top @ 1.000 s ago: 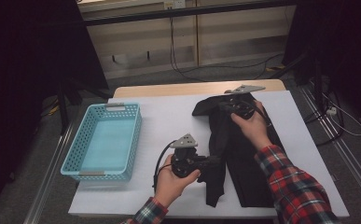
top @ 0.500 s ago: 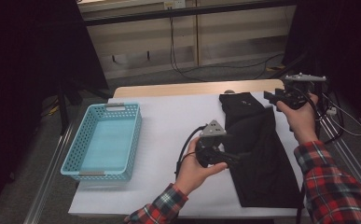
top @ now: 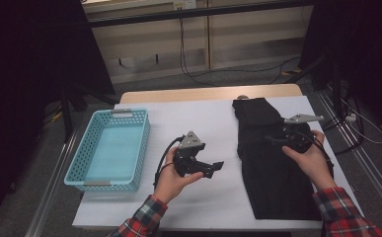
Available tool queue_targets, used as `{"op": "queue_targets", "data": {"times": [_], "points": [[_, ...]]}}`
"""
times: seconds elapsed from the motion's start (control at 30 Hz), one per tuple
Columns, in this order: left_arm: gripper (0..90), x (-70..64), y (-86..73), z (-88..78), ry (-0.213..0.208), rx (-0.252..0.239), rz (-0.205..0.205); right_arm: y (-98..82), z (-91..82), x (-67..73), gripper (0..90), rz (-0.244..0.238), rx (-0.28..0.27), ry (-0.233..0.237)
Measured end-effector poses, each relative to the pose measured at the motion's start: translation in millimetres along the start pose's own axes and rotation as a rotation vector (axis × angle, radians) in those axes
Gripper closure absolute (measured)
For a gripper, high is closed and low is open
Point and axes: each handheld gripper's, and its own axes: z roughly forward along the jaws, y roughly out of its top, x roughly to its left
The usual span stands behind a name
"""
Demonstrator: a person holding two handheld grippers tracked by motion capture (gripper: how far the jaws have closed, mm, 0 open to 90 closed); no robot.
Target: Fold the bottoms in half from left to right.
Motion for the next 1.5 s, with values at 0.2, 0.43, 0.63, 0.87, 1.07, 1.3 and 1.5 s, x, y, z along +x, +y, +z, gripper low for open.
{"op": "queue_targets", "data": {"times": [0.2,0.43,0.63,0.87,1.07,1.3,1.5], "points": [[7.8,7.7,-7.3,-3.6,0.009,0.001,0.003,-20.2,-4.5,4.2,29.1,0.005,0.011,-0.003],[7.3,15.9,-10.5,-9.4,0.034,0.004,-0.005,-15.1,0.0,17.9,24.6,-0.022,-0.005,0.019],[6.7,22.2,-14.8,-11.3,0.059,0.018,-0.017,-4.7,11.9,30.5,20.7,-0.033,-0.007,0.036],[6.4,22.9,-20.0,-17.1,0.076,0.023,-0.026,11.3,32.5,37.9,20.4,-0.011,-0.041,0.052],[6.3,25.4,-25.1,-23.8,0.090,0.018,-0.045,16.2,55.6,43.3,21.1,0.002,-0.044,0.045],[6.2,26.9,-31.3,-25.8,0.099,0.038,-0.070,22.0,74.2,44.1,24.8,0.010,-0.037,0.048],[6.1,27.4,-32.3,-26.6,0.115,0.027,-0.076,25.3,93.6,48.5,22.8,0.016,-0.019,0.029]]}}
